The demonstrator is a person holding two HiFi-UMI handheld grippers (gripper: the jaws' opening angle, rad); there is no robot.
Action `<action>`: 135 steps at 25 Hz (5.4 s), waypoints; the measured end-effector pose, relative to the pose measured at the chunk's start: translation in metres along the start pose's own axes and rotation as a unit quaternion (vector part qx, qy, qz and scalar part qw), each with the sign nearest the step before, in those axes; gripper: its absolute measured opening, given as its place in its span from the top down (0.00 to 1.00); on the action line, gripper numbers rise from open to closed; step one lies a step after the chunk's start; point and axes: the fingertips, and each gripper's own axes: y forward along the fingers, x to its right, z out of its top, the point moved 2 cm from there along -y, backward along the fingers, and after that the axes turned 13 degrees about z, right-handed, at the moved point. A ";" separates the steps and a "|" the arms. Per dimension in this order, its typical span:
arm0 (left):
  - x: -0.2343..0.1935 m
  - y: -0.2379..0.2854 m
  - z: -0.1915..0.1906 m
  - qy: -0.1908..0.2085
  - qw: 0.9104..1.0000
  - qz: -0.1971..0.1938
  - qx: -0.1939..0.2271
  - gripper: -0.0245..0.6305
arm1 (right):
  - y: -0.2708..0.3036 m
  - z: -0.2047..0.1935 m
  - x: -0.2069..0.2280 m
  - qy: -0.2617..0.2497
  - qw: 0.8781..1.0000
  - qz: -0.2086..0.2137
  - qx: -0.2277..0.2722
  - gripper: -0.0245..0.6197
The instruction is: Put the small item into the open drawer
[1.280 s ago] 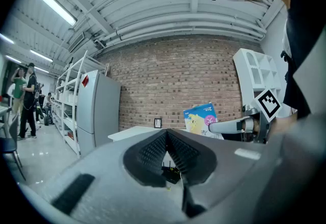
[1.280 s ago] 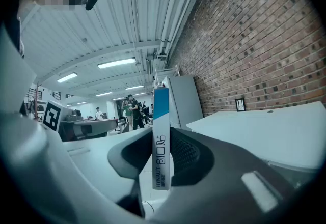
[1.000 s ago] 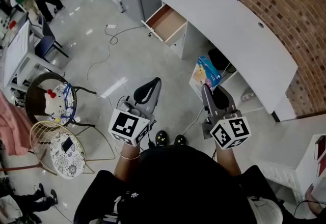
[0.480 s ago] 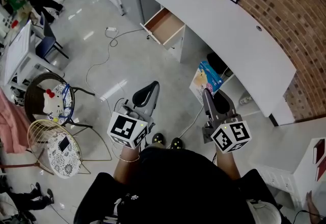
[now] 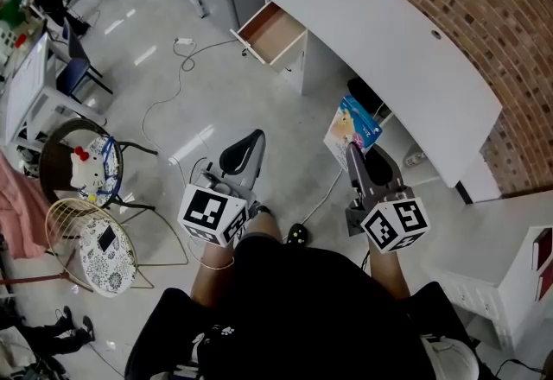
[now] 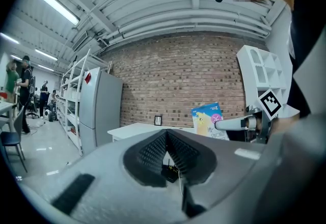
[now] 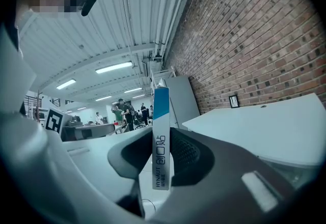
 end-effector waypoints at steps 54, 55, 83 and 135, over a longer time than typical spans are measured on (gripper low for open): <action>-0.307 0.209 0.011 -0.014 0.996 -0.087 -0.001 0.97 | 0.317 -0.002 0.050 0.007 0.993 -0.114 -0.011 0.80; -0.310 0.210 0.012 -0.015 0.996 -0.088 0.001 0.97 | 0.320 -0.002 0.049 0.007 0.993 -0.115 -0.011 0.80; -0.400 0.259 0.009 -0.006 0.998 -0.054 -0.017 0.97 | 0.430 -0.010 0.101 0.011 0.995 -0.091 -0.029 0.80; -0.459 0.522 -0.011 0.004 0.986 -0.158 -0.061 0.97 | 0.557 -0.028 0.255 0.060 0.982 -0.170 -0.059 0.80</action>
